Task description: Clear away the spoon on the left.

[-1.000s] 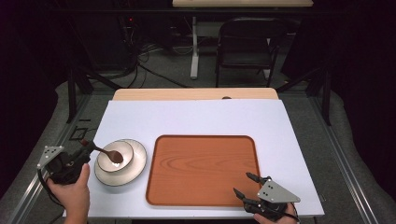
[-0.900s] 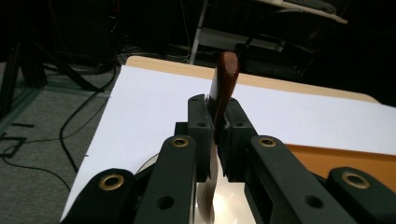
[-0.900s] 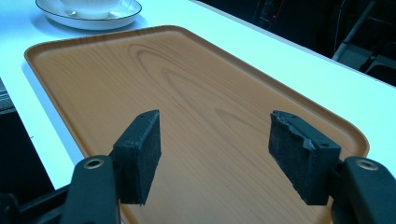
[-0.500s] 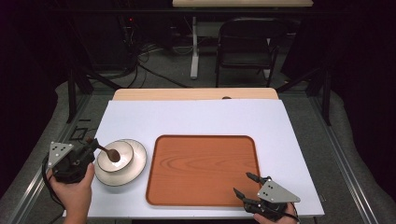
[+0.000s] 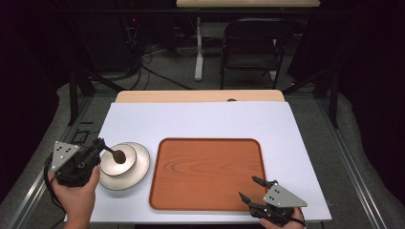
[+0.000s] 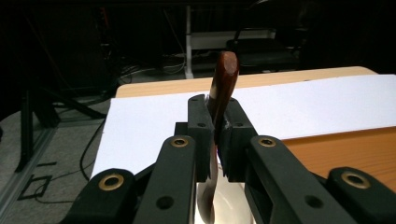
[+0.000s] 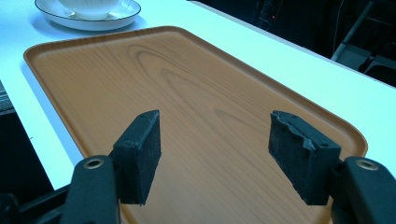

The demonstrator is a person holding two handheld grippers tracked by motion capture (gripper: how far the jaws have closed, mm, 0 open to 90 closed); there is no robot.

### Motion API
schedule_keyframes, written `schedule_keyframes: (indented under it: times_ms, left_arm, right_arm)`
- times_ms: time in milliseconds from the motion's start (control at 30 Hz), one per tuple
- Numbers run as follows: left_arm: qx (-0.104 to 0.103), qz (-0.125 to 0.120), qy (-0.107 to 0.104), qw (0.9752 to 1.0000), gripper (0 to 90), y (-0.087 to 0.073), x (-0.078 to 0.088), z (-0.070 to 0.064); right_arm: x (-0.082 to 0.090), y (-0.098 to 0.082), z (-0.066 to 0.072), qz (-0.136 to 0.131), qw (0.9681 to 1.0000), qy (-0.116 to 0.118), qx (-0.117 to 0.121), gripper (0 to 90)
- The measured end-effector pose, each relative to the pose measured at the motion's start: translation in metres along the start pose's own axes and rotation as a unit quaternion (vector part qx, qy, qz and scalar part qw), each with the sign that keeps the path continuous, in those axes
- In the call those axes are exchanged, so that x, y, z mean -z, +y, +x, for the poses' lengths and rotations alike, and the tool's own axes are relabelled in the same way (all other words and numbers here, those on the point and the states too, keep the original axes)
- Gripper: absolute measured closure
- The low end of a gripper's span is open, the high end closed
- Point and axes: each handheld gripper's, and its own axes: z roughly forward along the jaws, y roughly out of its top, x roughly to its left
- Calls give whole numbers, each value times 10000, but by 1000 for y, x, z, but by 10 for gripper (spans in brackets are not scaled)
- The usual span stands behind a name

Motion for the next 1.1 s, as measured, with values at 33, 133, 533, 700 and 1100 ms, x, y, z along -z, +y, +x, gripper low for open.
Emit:
schedule_keyframes:
  times_ms: [33,133,533,700,1100]
  left_arm:
    - [-15,-30,-39,10000,844,2,2,-2]
    - [-56,-43,-122,9999,844,6,5,-7]
    - [-297,-77,-532,9981,844,19,14,-30]
    - [-263,-1,-776,9966,844,18,13,-39]
    - [-421,312,-1291,9902,844,9,4,-65]
  right_arm:
    - [0,0,0,1,10000,-1,4,339]
    - [0,0,0,1,10000,2,1,339]
    - [2,1,-1,-96,9999,-15,-47,333]
    - [3,1,-3,-130,9998,33,-175,313]
    - [8,3,-6,-336,9983,233,-407,271]
